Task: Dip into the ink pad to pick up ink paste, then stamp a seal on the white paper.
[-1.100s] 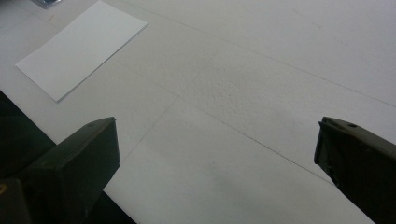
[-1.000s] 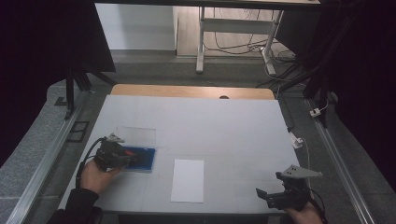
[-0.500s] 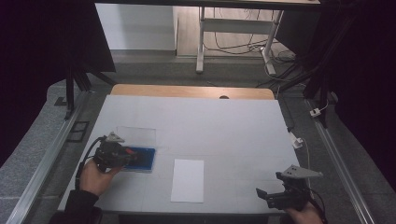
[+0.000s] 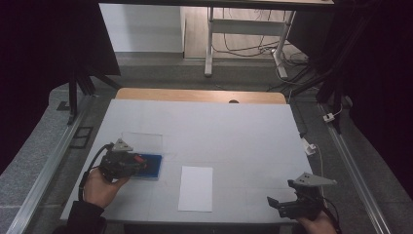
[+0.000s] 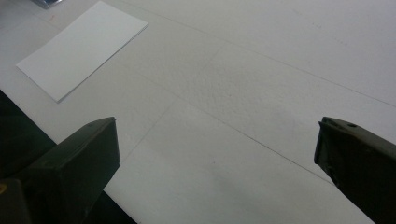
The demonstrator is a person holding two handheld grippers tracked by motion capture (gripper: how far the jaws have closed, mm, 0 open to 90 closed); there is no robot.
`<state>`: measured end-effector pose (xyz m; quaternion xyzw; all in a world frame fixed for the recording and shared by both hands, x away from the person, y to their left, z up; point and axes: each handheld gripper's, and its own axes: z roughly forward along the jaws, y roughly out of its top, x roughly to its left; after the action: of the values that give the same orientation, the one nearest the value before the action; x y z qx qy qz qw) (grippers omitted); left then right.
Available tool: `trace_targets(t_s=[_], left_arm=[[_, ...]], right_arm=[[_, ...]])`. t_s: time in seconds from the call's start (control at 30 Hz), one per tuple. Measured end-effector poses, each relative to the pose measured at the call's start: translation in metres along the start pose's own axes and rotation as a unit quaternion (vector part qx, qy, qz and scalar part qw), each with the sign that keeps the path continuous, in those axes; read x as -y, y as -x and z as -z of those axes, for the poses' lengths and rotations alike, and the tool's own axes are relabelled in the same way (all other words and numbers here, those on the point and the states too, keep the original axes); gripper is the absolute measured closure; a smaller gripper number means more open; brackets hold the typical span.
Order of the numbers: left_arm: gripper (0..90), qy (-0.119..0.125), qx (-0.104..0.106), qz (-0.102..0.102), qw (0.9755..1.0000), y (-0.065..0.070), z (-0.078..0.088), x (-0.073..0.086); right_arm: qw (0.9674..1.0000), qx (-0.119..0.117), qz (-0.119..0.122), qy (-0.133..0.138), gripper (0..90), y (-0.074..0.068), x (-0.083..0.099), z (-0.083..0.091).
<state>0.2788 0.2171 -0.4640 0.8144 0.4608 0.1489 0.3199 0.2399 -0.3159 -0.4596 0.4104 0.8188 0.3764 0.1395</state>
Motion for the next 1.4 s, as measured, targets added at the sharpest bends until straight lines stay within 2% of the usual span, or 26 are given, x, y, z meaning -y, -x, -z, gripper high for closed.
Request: trace_targets(t_s=[0.3, 0.6, 0.87, 1.0, 1.13, 1.4], left_arm=[[57.9, 0.008, 0.028, -0.019, 0.9994, 0.013, 0.001, -0.005], [57.9, 0.018, 0.054, -0.022, 0.9981, 0.023, 0.001, -0.011], [57.9, 0.016, 0.071, -0.036, 0.9967, 0.034, -0.002, -0.018], [58.0, 0.016, 0.081, -0.043, 0.9956, 0.040, -0.003, -0.022], [58.0, 0.015, 0.102, -0.047, 0.9935, 0.043, -0.006, -0.027], [57.9, 0.005, 0.110, -0.063, 0.9920, 0.054, -0.013, -0.035]], right_arm=[[1.0000, 0.000, 0.000, 0.000, 0.0, 0.000, 0.000, 0.000], [1.0000, 0.000, -0.001, -0.001, 0.0, 0.000, 0.000, 0.000], [1.0000, 0.001, -0.002, -0.002, 0.0, 0.000, 0.000, 0.000], [1.0000, 0.001, -0.002, -0.002, 0.0, 0.000, 0.000, 0.000], [1.0000, 0.002, -0.002, -0.002, 0.0, 0.000, 0.000, 0.000], [1.0000, 0.001, -0.003, -0.001, 0.1, 0.000, 0.000, 0.000]])
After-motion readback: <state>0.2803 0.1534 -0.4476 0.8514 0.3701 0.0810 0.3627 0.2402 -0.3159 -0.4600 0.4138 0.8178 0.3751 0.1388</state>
